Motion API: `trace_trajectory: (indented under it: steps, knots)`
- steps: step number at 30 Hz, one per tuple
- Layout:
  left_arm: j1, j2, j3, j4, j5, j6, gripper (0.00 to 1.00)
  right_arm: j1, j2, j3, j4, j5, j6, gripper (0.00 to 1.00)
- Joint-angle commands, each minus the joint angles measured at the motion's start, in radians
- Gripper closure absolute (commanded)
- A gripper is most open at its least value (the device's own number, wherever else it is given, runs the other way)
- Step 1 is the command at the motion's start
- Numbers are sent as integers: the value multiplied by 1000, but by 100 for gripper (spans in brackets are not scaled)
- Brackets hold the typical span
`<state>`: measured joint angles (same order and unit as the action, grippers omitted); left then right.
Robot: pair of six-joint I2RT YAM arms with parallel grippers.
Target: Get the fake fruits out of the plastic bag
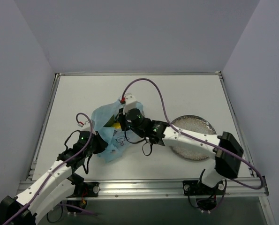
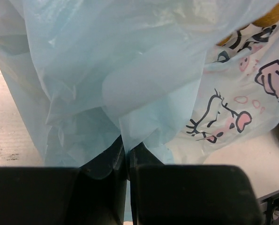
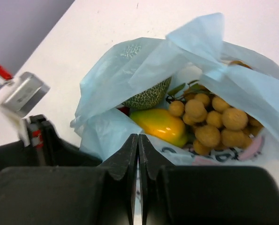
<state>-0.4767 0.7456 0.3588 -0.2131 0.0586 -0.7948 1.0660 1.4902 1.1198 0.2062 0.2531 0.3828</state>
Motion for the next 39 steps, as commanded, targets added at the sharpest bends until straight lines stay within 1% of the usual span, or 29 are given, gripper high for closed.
trace_trajectory:
  steps: [1, 2, 4, 5, 6, 8, 10, 11, 12, 14, 15, 16, 19, 21, 22, 23, 24, 26, 27, 29, 30, 32, 34, 35, 36, 39]
  knots:
    - [-8, -74, 9, -20, -25, -30, 98, -15, 166, 81, 8, -18, -74, 100]
    - [-8, -113, 2, -31, -40, -41, 98, -26, 198, 125, 18, -12, -88, 100]
    - [-11, -144, -4, -48, -48, -49, 98, -37, 274, 165, 33, 8, -99, 100]
    - [-11, -164, -11, -52, -48, -56, 98, -50, 310, 196, 36, 40, -105, 100]
    - [-13, -170, -14, -49, -49, -57, 98, -55, 323, 208, 35, 55, -107, 98]
    - [-11, -172, -11, -45, -43, -49, 98, -63, 347, 218, 35, 98, -116, 90]
    - [-14, -167, -8, -32, -37, -44, 98, -69, 360, 218, 27, 158, -117, 79]
    - [-14, -161, -6, -25, -34, -40, 98, -67, 363, 216, 22, 175, -120, 73]
    - [-14, -157, -4, -6, -22, -37, 98, -66, 364, 207, 21, 193, -122, 61]
    - [-14, -143, -3, 7, -13, -34, 98, -66, 364, 198, 21, 221, -121, 52]
    - [-14, -140, -1, 12, -11, -32, 98, -66, 364, 195, 21, 227, -117, 42]
    - [-14, -135, 0, 17, -8, -29, 98, -69, 367, 198, 21, 235, -117, 41]
    - [-14, -132, 0, 17, -6, -23, 98, -86, 418, 239, 22, 238, -114, 32]
    - [-14, -137, 2, 12, -6, -21, 98, -95, 447, 271, 22, 242, -108, 29]
    - [-14, -138, 0, 9, -8, -21, 98, -101, 462, 287, 22, 247, -102, 29]
    - [-13, -144, 2, 6, -9, -21, 98, -104, 496, 319, 22, 258, -99, 30]
    - [-14, -147, 0, 3, -9, -21, 98, -104, 513, 334, 25, 270, -96, 36]
    - [-14, -153, -1, -3, -11, -18, 98, -104, 553, 365, 36, 299, -90, 44]
    - [-14, -152, 0, -8, -11, -17, 97, -104, 564, 374, 38, 308, -87, 54]
    - [-14, -153, 5, -15, -13, -11, 98, -101, 581, 380, 47, 333, -81, 64]
    - [-14, -155, 6, -25, -14, -9, 98, -101, 582, 380, 47, 336, -79, 71]
    - [-14, -163, 9, -31, -17, -6, 98, -100, 573, 371, 47, 348, -76, 73]
    - [-14, -167, 9, -31, -22, -6, 98, -98, 559, 347, 50, 348, -70, 70]
    - [-14, -166, 11, -28, -23, -7, 98, -97, 541, 336, 56, 342, -67, 72]
    - [-14, -164, 12, -16, -25, -12, 98, -97, 526, 310, 76, 331, -61, 99]
    - [-14, -144, 31, 9, -31, -20, 98, -92, 443, 266, 149, 292, -68, 100]
